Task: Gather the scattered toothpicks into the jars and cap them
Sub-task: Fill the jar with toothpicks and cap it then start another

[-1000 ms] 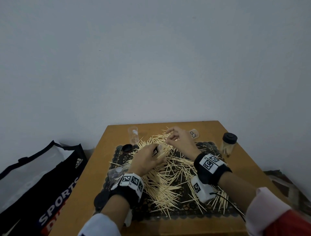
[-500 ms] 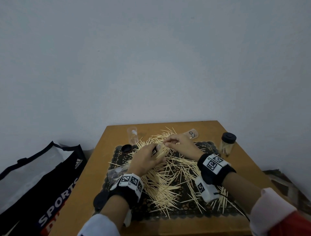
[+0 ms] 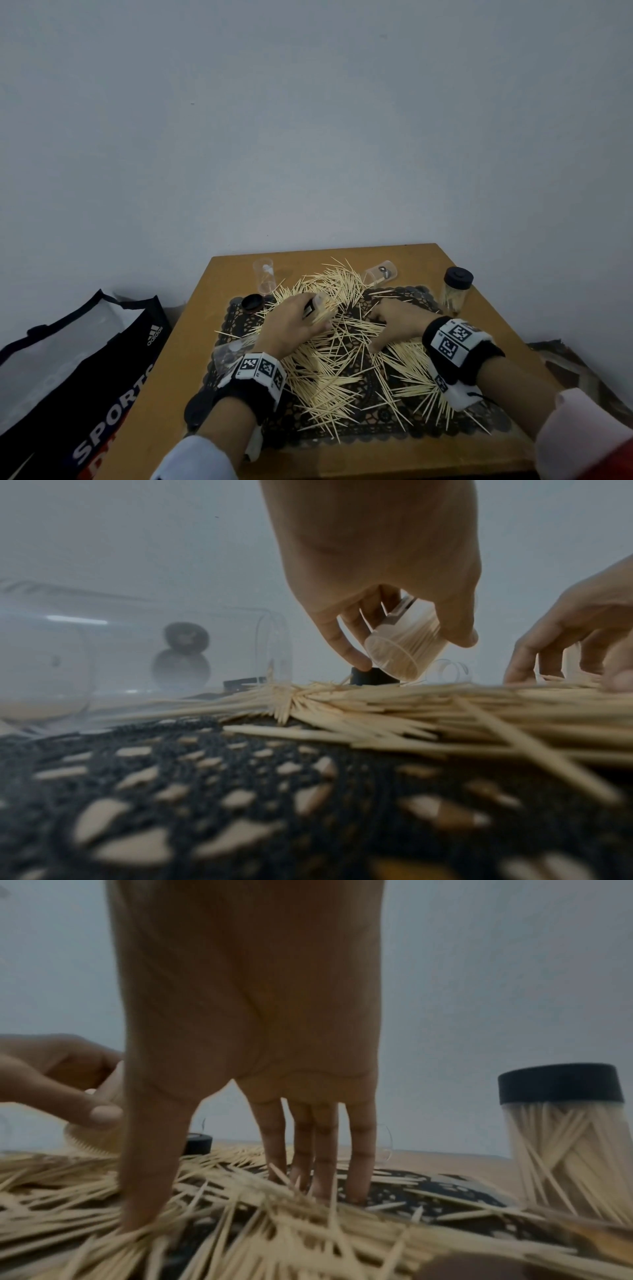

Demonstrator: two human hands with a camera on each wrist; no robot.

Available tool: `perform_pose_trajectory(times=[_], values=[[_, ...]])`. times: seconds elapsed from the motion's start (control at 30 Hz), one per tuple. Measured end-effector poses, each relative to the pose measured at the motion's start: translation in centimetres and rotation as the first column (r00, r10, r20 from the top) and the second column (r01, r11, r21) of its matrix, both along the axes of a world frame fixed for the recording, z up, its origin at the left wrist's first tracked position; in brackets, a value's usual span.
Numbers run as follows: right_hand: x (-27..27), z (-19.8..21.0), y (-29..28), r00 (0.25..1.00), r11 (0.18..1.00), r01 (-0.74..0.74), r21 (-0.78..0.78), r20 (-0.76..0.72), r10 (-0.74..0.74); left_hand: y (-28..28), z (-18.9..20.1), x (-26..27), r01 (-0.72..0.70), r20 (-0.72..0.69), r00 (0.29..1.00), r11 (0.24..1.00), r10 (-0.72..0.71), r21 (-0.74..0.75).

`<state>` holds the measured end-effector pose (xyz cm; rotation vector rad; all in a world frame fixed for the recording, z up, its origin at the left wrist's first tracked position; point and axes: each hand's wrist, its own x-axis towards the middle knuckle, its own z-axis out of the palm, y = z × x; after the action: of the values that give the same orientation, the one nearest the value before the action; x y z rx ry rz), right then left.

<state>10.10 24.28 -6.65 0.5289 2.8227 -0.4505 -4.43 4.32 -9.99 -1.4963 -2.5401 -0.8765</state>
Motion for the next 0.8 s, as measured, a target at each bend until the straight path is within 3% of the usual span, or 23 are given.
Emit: perform_pose_trajectory(times=[0.2,0.47,0.7,0.8], values=[[-0.2,0.1,-1.3,0.993,0.997,0.054,0.052,-0.104,-0.049,0.0,-0.1,0.0,0.014,0.028,1.0,1.0,-0.014,0.02],[-0.9,0.3,-2.5,0.988,0.973,0.102,0.207,-0.138,-0.074,0.1,-0.1,0.0,0.004,0.018,1.0,1.0,-0.005,0.014],[-1.6,-0.3,-2.9,0.98,0.986,0.128,0.109,-0.164,-0.109,0.1,-0.3,-0.2,0.009,0.02,1.0,1.0,-0.009,0.008],[-1.7,-0.4,-3.0,0.979,0.978,0.135,0.16,-0.175,-0.106,0.1,-0.2,-0.2,0.008,0.029,1.0,1.0,-0.008,0.002]])
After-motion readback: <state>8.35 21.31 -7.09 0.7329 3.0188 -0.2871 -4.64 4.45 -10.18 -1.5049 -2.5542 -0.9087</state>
